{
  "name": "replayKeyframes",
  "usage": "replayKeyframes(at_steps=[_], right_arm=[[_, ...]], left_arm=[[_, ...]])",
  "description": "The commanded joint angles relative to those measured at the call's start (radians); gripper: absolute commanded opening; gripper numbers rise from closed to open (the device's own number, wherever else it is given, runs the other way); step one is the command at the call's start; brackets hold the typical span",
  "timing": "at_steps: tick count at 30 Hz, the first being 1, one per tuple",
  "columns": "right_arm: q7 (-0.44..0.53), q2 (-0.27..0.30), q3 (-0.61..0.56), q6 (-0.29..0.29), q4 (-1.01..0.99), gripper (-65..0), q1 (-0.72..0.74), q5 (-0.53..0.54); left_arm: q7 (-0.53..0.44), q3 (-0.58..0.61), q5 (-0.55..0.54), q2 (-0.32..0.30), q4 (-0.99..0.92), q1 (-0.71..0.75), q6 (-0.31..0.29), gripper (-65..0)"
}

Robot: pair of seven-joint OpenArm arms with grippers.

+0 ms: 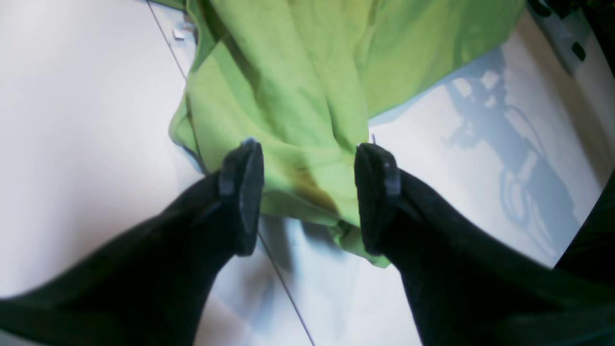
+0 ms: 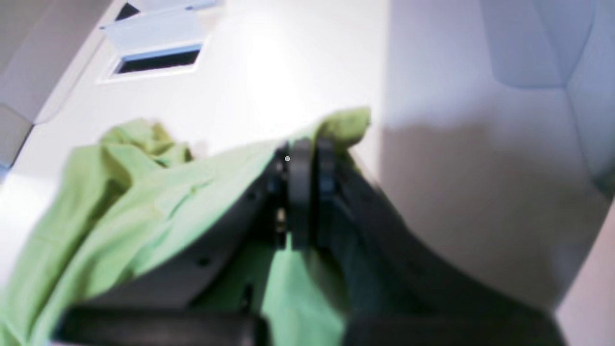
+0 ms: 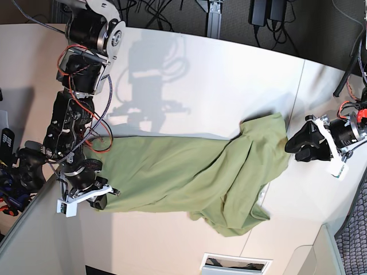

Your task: Layout the t-shirt on the table in an organized manner, then fold the t-shirt properly

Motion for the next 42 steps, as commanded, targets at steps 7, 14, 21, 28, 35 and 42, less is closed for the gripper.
replayKeyframes(at_steps=[7, 14, 21, 28, 35, 42], right_arm=[[0.012, 0.007, 0.0, 0.007, 0.077, -65.0, -0.016, 0.055], [0.022, 0.007, 0.0, 0.007, 0.077, -65.0, -0.035, 0.058], [0.023, 0.007, 0.0, 0.007, 0.076, -60.2, -0.035, 0.057], [0.023, 0.002, 0.0, 0.007, 0.075, -47.1, -0.035, 0.053], [0.059, 0.0, 0.0, 0.006, 0.038, -46.5, -0.035, -0.022], [0.264, 0.002, 0.0, -0.006, -0.126, -39.3, -0.026, -0.151]], left_arm=[[-0.024, -0.006, -0.013, -0.017, 0.013, -0.016, -0.014, -31.2], [-0.025, -0.006, -0.014, -0.016, 0.013, -0.016, -0.014, -31.2], [-0.024, -0.006, -0.013, -0.016, 0.013, -0.016, -0.014, -31.2], [-0.024, -0.006, -0.014, -0.016, 0.013, -0.016, -0.014, -31.2], [-0.024, -0.006, -0.014, -0.017, 0.013, -0.016, -0.014, -31.2], [-0.024, -0.006, -0.014, -0.017, 0.013, -0.014, -0.014, -31.2]])
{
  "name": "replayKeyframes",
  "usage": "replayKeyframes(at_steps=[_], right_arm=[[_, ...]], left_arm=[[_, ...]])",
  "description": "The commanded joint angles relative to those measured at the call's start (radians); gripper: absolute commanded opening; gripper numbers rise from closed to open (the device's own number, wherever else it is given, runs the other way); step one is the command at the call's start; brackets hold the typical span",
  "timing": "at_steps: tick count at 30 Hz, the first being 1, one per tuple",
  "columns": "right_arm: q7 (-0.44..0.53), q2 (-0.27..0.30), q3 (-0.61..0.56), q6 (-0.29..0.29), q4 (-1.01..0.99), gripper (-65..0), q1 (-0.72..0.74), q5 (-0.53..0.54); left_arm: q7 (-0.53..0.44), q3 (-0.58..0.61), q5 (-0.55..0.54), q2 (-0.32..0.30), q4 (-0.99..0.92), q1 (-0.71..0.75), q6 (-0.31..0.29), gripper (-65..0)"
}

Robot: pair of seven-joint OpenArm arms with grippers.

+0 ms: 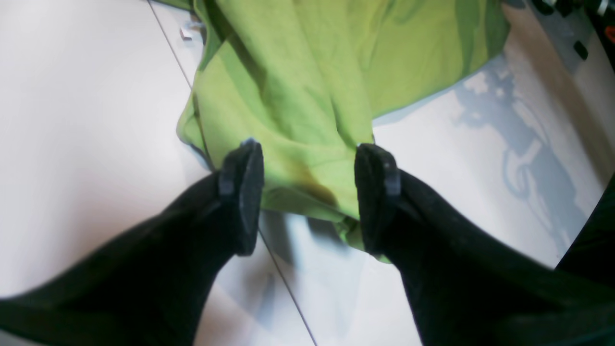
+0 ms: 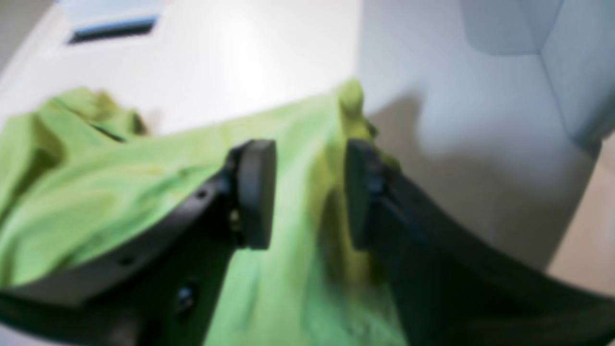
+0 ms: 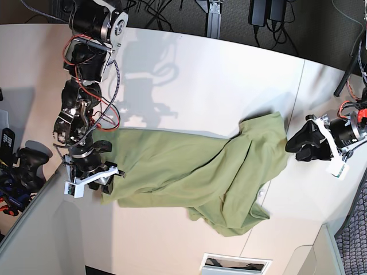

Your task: Layout the t-shirt on the table in an organized manner, then fold the t-shirt properly

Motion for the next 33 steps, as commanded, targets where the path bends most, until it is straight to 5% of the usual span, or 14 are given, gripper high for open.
replayKeyframes(at_steps=[1, 9, 16, 22, 33], right_arm=[[0.041, 0.008, 0.0, -0.001, 0.0, -38.9, 0.041, -0.008], [0.054, 0.025, 0.0, -0.075, -0.016, -38.9, 0.048, -0.055], [0.053, 0.044, 0.0, -0.078, -0.037, -39.3, 0.048, -0.058], [0.058, 0.041, 0.0, -0.051, -0.072, -64.3, 0.043, -0.074], [0.054, 0.041, 0.0, -0.048, -0.06, -65.0, 0.045, -0.05]], left_arm=[[-0.024, -0.006, -0.021, -0.017, 0.013, -0.014, -0.013, -31.2], [-0.027, -0.006, -0.022, -0.017, 0.013, 0.018, -0.013, -31.2], [-0.043, -0.006, -0.021, -0.016, 0.013, 0.027, -0.013, -31.2], [-0.074, 0.0, 0.016, -0.016, 0.01, 0.027, -0.013, -31.2], [-0.137, 0.067, 0.093, -0.016, 0.006, 0.027, -0.013, -31.2]])
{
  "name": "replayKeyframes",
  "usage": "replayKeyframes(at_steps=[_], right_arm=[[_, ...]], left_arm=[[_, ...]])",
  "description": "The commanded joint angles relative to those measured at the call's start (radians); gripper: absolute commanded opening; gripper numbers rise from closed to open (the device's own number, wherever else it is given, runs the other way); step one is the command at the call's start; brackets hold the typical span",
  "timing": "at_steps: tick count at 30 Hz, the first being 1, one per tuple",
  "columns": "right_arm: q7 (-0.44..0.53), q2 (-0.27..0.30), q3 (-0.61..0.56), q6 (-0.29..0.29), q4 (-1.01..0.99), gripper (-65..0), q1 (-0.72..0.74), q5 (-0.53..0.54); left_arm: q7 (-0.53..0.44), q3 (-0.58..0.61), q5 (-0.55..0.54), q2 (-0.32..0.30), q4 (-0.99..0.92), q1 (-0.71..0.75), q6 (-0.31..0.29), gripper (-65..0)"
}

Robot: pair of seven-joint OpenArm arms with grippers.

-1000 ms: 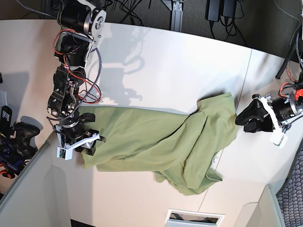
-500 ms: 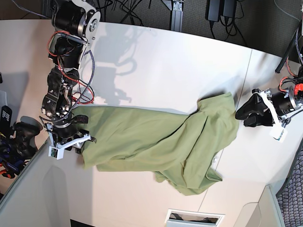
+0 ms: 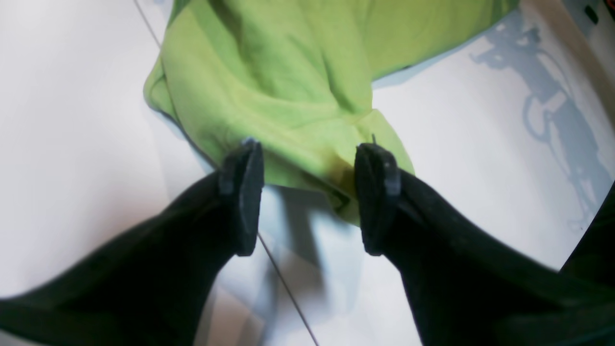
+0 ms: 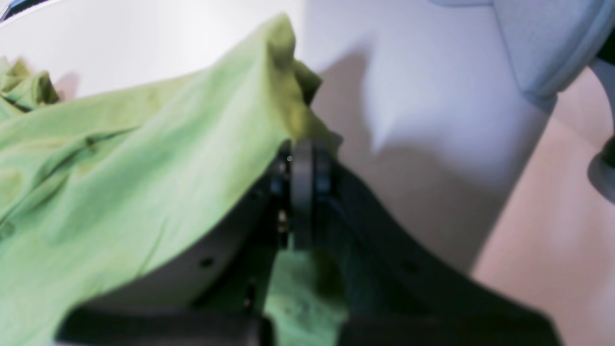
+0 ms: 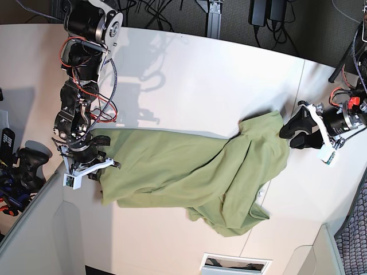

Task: Layout the t-shirt on the table in an organized manner, then fold the t-shirt properly
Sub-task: 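Adjust the right gripper's hold on the shirt edge, dragging it slightly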

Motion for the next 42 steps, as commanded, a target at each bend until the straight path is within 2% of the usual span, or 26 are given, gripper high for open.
replayKeyframes(at_steps=[1, 5, 6, 8, 9, 10, 11, 17, 22, 23, 27, 29, 30, 39, 42], right_arm=[[0.028, 0.008, 0.0, 0.012, 0.025, -65.0, 0.035, 0.012], [0.047, 0.008, 0.0, 0.011, 0.026, -65.0, 0.035, 0.013], [0.057, 0.008, 0.0, 0.011, 0.026, -60.2, 0.035, 0.013], [0.065, 0.008, 0.0, 0.011, 0.026, -37.4, 0.035, 0.022], [0.065, 0.008, 0.0, 0.011, 0.026, -29.0, 0.035, 0.029], [0.065, 0.008, 0.0, 0.011, 0.026, -24.5, 0.035, 0.031], [0.065, 0.008, 0.0, 0.011, 0.025, -23.8, 0.035, 0.031], [0.079, 0.006, -0.004, 0.012, -0.021, -23.9, 0.036, 0.03], [0.195, 0.005, -0.004, 0.031, -0.119, -24.7, 0.038, -0.034], [0.214, 0.005, -0.004, 0.047, -0.133, -28.5, 0.038, -0.048], [0.235, 0.002, -0.004, 0.056, -0.138, -54.5, 0.038, -0.06], [0.244, 0.002, -0.004, 0.056, -0.131, -63.4, 0.038, -0.06], [0.244, 0.002, -0.004, 0.056, -0.128, -65.0, 0.038, -0.06], [0.244, 0.006, 0.001, 0.053, -0.105, -65.0, 0.038, -0.059], [0.244, 0.007, 0.006, 0.053, -0.074, -40.8, 0.038, -0.059]], left_arm=[[-0.029, -0.006, -0.02, -0.017, 0.012, -0.018, -0.013, -31.2], [-0.028, -0.006, -0.021, -0.017, 0.012, -0.018, -0.013, -31.2], [-0.028, -0.006, -0.021, -0.017, 0.012, -0.018, -0.013, -31.2], [-0.028, -0.006, -0.021, -0.017, 0.012, -0.018, -0.013, -31.2], [-0.028, -0.006, -0.021, -0.017, 0.012, -0.018, -0.013, -31.2], [-0.028, -0.006, -0.021, -0.017, 0.012, -0.018, -0.013, -31.2], [-0.028, -0.006, -0.021, -0.017, 0.012, -0.018, -0.013, -31.2], [-0.029, -0.006, -0.025, -0.017, 0.012, -0.018, -0.013, -31.2], [-0.029, -0.006, -0.024, -0.017, 0.012, -0.018, -0.013, -31.2], [-0.029, -0.006, -0.025, -0.017, 0.012, -0.018, -0.013, -31.2], [-0.029, -0.006, -0.024, -0.017, 0.012, -0.02, -0.013, -31.2], [-0.029, -0.006, -0.024, -0.017, 0.012, -0.02, -0.013, -31.2], [-0.029, -0.006, -0.024, -0.017, 0.012, -0.02, -0.013, -31.2], [-0.029, -0.006, -0.024, -0.017, 0.012, -0.02, -0.013, -31.2], [-0.028, -0.006, -0.024, -0.017, 0.012, -0.02, -0.013, -31.2]])
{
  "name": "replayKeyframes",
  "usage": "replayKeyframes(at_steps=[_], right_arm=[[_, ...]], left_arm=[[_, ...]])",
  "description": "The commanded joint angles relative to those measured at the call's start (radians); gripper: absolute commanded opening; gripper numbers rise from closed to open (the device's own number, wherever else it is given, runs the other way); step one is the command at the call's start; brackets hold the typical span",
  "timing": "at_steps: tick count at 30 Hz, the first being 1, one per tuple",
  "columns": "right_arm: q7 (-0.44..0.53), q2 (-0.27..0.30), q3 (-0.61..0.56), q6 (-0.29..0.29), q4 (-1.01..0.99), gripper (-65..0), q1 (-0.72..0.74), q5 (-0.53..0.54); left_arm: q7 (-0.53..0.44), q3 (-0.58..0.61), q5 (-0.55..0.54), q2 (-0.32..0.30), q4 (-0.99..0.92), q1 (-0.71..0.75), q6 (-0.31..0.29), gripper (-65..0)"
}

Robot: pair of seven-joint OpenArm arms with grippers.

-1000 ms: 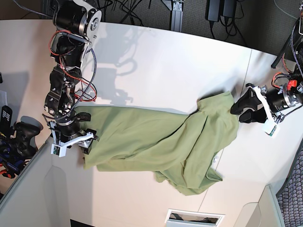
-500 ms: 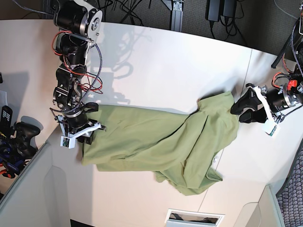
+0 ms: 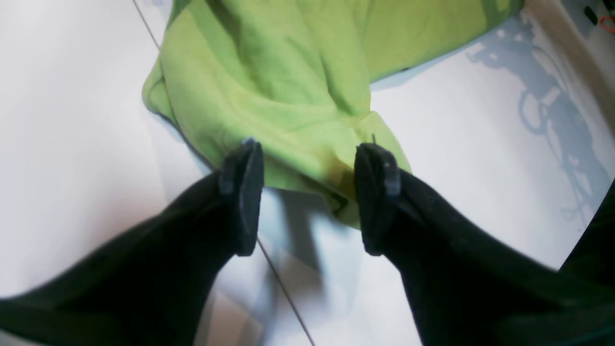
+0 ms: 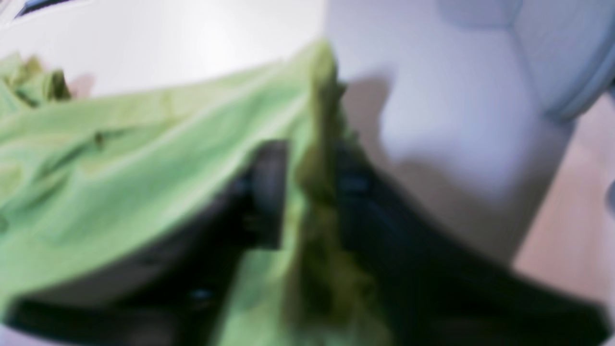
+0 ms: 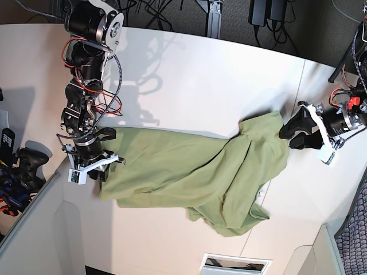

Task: Layout the t-shirt on the table in an organized manner, then fold the t-shirt properly
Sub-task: 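Adjust the right gripper's hold on the shirt edge, dragging it slightly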

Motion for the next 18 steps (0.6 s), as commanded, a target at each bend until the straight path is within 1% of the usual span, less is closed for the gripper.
replayKeyframes(at_steps=[1, 2, 3, 4, 8, 11, 15, 16, 18], right_arm=[[0.029, 0.011, 0.002, 0.006, 0.027, -34.3, 0.035, 0.008], [0.029, 0.011, 0.002, 0.006, 0.028, -30.0, 0.04, 0.008], [0.029, 0.011, 0.002, 0.006, 0.027, -28.7, 0.044, 0.008], [0.03, 0.011, 0.002, 0.005, 0.024, -28.8, 0.048, 0.008], [0.039, 0.011, 0.002, -0.031, -0.036, -28.8, 0.097, -0.009], [0.066, 0.011, 0.002, -0.035, -0.138, -28.8, 0.147, -0.067], [0.09, 0.009, -0.002, -0.039, -0.268, -29.6, 0.19, -0.095], [0.09, 0.008, -0.002, -0.042, -0.285, -33.4, 0.19, -0.11], [0.089, 0.008, -0.002, -0.059, -0.317, -45.4, 0.189, -0.123]], left_arm=[[-0.027, -0.006, -0.02, -0.017, 0.012, -0.019, -0.013, -31.2], [-0.024, -0.006, -0.02, -0.018, 0.012, -0.019, -0.013, -31.2], [-0.024, -0.006, -0.019, -0.019, 0.012, -0.019, -0.013, -31.2], [-0.024, -0.006, -0.02, -0.02, 0.012, -0.019, -0.013, -31.2], [-0.024, -0.006, -0.021, -0.023, 0.012, -0.019, -0.013, -31.2], [-0.024, -0.006, -0.021, -0.022, 0.012, -0.018, -0.013, -31.2], [-0.024, -0.006, -0.021, -0.022, 0.012, -0.019, -0.013, -31.2], [-0.024, -0.006, -0.021, -0.022, 0.012, -0.019, -0.013, -31.2], [-0.026, -0.006, -0.022, -0.022, 0.012, -0.02, -0.013, -31.2]])
